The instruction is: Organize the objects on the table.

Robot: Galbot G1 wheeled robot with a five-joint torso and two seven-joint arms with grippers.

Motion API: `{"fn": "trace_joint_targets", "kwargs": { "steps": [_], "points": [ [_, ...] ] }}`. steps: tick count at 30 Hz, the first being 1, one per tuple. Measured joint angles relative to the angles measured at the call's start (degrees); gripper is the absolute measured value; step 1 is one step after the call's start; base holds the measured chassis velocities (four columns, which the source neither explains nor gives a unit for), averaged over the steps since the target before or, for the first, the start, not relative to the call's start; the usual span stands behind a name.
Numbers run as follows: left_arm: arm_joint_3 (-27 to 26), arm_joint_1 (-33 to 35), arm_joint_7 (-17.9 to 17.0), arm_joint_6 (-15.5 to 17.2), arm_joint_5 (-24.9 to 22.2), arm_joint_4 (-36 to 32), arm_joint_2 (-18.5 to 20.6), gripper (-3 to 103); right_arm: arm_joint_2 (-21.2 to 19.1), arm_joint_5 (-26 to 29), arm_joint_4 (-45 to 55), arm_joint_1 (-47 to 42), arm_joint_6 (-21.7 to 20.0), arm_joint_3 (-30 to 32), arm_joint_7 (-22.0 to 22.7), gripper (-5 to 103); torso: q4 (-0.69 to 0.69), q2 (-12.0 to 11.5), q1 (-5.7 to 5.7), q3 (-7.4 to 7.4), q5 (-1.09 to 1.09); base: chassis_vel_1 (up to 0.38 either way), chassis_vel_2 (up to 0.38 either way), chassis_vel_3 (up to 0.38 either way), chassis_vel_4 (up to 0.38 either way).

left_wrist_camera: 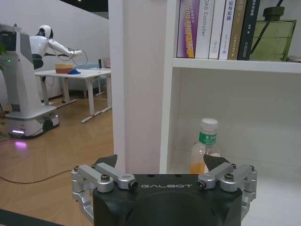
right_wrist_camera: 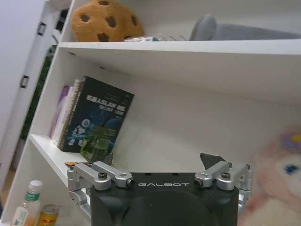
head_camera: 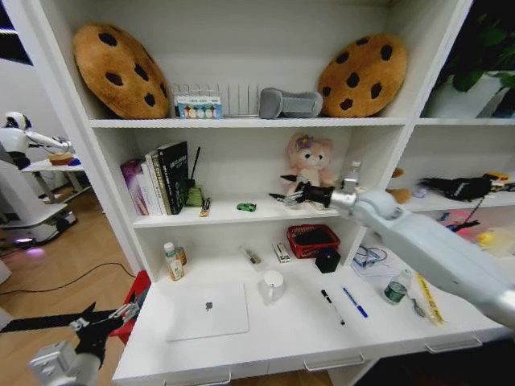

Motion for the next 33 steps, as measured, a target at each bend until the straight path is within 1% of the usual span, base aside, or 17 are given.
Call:
{"fn": "trace_joint_targets", "kwargs": {
  "steps": [1, 2, 4, 5, 6, 7, 8, 9, 10, 12, 15, 21, 23, 27, 29, 30, 33],
  "points": [
    [0.0, 0.0, 0.0, 0.0, 0.0, 0.0, 0.0, 100, -0.8, 0.1, 2.5, -6.7, -0.6, 7.1, 2.1, 100, -0.01, 0.0, 0.00, -0.01, -0.04, 0.000, 0.000, 0.000, 0.000],
    [0.0, 0.0, 0.0, 0.0, 0.0, 0.0, 0.0, 100, -0.8, 0.1, 2.5, -6.7, -0.6, 7.1, 2.1, 100, -0.01, 0.0, 0.00, -0.01, -0.04, 0.000, 0.000, 0.000, 0.000],
    [0.0, 0.0, 0.0, 0.0, 0.0, 0.0, 0.0, 100, -0.1, -0.2, 7.5, -22.0, -1.8, 21.4, 8.1, 100, 0.01, 0.0, -0.01, 0.00, -0.02, 0.000, 0.000, 0.000, 0.000],
    [0.0, 0.0, 0.0, 0.0, 0.0, 0.0, 0.0, 100, -0.1, -0.2, 7.5, -22.0, -1.8, 21.4, 8.1, 100, 0.01, 0.0, -0.01, 0.00, -0.02, 0.000, 0.000, 0.000, 0.000],
    [0.0, 0.0, 0.0, 0.0, 0.0, 0.0, 0.0, 100, 1.8, -0.8, 9.9, -31.1, -1.7, 29.5, 11.6, 100, 0.04, 0.0, 0.00, 0.00, -0.01, 0.000, 0.000, 0.000, 0.000],
    [0.0, 0.0, 0.0, 0.0, 0.0, 0.0, 0.0, 100, 3.4, -1.3, 11.1, -37.1, -1.4, 34.4, 13.6, 100, 0.03, 0.0, 0.00, 0.00, -0.02, 0.000, 0.000, 0.000, 0.000],
    [0.0, 0.0, 0.0, 0.0, 0.0, 0.0, 0.0, 100, 3.4, -1.3, 11.1, -37.1, -1.4, 34.4, 13.6, 100, 0.03, 0.0, 0.00, 0.00, -0.02, 0.000, 0.000, 0.000, 0.000],
    [0.0, 0.0, 0.0, 0.0, 0.0, 0.0, 0.0, 100, 6.0, -1.9, 12.6, -44.5, -1.5, 40.2, 16.6, 100, 0.03, 0.0, 0.00, 0.00, 0.00, 0.000, 0.000, 0.000, 0.000],
    [0.0, 0.0, 0.0, 0.0, 0.0, 0.0, 0.0, 100, 6.0, -1.9, 12.6, -44.5, -1.5, 40.2, 16.6, 100, 0.03, 0.0, 0.00, 0.00, 0.00, 0.000, 0.000, 0.000, 0.000],
    [0.0, 0.0, 0.0, 0.0, 0.0, 0.0, 0.0, 100, 11.2, -2.3, 16.3, -55.6, -3.8, 46.4, 25.6, 100, 0.01, 0.0, 0.00, 0.00, -0.03, 0.000, 0.000, 0.000, 0.000],
    [0.0, 0.0, 0.0, 0.0, 0.0, 0.0, 0.0, 100, 14.3, -4.0, 16.5, -59.7, -2.9, 47.7, 27.2, 100, 0.01, 0.0, -0.01, 0.00, -0.03, 0.000, 0.000, 0.000, 0.000],
    [0.0, 0.0, 0.0, 0.0, 0.0, 0.0, 0.0, 100, 16.9, -7.1, 15.4, -62.2, -2.0, 48.1, 26.9, 100, 0.02, 0.0, 0.00, 0.00, -0.03, 0.000, 0.000, 0.000, 0.000],
    [0.0, 0.0, 0.0, 0.0, 0.0, 0.0, 0.0, 100, 20.1, -8.6, 15.0, -66.2, -3.3, 47.6, 26.8, 100, 0.04, 0.0, 0.02, 0.01, -0.03, 0.000, 0.000, 0.000, 0.000],
    [0.0, 0.0, 0.0, 0.0, 0.0, 0.0, 0.0, 100, 23.2, -12.0, 13.1, -68.9, -4.3, 45.8, 25.1, 100, 0.01, 0.0, 0.02, 0.01, -0.02, 0.000, 0.000, 0.000, 0.000],
    [0.0, 0.0, 0.0, 0.0, 0.0, 0.0, 0.0, 100, 25.6, -14.5, 7.4, -68.4, -9.0, 36.8, 27.0, 100, 0.02, 0.0, 0.01, 0.01, -0.03, 0.000, 0.000, 0.000, 0.000],
    [0.0, 0.0, 0.0, 0.0, 0.0, 0.0, 0.0, 100, 25.6, -14.5, 7.4, -68.4, -9.0, 36.8, 27.0, 100, 0.02, 0.0, 0.01, 0.01, -0.03, 0.000, 0.000, 0.000, 0.000],
    [0.0, 0.0, 0.0, 0.0, 0.0, 0.0, 0.0, 100, 25.4, -16.3, 2.3, -62.5, -9.5, 27.9, 29.4, 100, 0.04, 0.0, 0.02, 0.01, -0.02, 0.000, 0.000, 0.000, 0.000]
  ]
}}
